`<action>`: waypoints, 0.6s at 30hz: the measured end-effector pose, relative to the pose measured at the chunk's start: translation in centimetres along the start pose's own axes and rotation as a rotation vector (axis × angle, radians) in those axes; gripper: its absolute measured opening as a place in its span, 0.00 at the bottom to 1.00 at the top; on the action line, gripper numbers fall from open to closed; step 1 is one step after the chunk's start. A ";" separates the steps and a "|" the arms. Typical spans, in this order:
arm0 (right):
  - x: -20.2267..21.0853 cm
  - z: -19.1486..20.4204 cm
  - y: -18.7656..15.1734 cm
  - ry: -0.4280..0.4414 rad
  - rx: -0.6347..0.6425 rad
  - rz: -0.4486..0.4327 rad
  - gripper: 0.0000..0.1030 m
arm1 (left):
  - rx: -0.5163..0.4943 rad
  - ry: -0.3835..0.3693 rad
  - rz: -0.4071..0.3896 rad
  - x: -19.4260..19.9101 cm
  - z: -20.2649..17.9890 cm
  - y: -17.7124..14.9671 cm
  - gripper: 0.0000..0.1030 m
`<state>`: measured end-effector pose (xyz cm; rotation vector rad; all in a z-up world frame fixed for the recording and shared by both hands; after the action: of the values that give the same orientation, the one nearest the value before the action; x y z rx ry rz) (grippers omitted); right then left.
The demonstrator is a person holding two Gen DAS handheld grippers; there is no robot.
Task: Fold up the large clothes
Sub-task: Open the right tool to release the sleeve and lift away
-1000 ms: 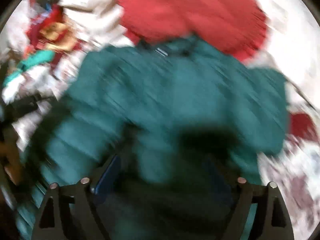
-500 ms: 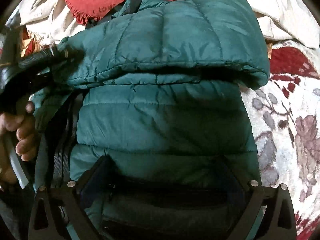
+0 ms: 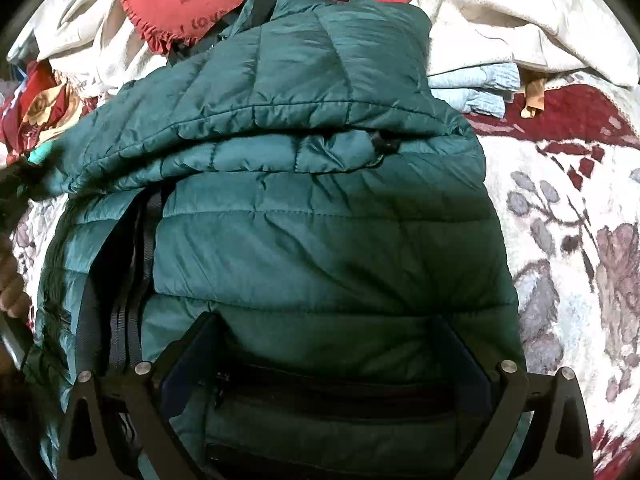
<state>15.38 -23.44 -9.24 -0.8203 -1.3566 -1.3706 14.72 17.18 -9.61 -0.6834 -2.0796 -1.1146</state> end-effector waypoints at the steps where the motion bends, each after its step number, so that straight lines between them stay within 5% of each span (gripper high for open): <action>1: 0.0 -0.1 0.0 0.003 -0.002 0.001 1.00 | 0.004 0.000 -0.010 0.3 0.0 0.0 0.22; 4: -0.2 -0.4 0.0 0.029 -0.015 0.011 1.00 | 0.012 0.122 -0.201 3.8 0.2 0.7 0.51; 7: 0.0 -0.3 -0.1 0.033 -0.012 0.018 1.00 | 0.054 0.229 -0.496 9.3 0.2 0.9 0.54; 9: 0.7 -0.1 -0.3 0.047 0.009 0.029 0.97 | -0.009 0.149 -0.559 10.8 -1.2 0.7 0.54; 12: 4.3 -0.9 0.5 0.153 -0.027 -0.065 0.76 | -0.208 0.032 -0.375 7.1 -5.4 -0.1 0.54; 15: 8.7 -2.9 3.7 0.130 -0.049 -0.268 0.76 | -0.285 0.149 -0.157 1.3 -6.8 -1.2 0.48; 18: 8.6 -2.3 6.8 0.121 0.027 -0.298 0.50 | -0.200 0.222 -0.009 -2.0 -4.6 -1.4 0.47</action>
<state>19.93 -26.36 0.55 -0.5215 -1.4394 -1.6000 16.46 12.31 -9.95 -0.6136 -1.8019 -1.3527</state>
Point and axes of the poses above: each gripper's, at about its wrist camera, not at the fingertips, and x roughly against the way its jaws point, z to its left, y to its top, the point moved 5 cm from there along -x, roughly the way its jaws point, and after that the axes turned 6 degrees about z, right-handed, at the moved point
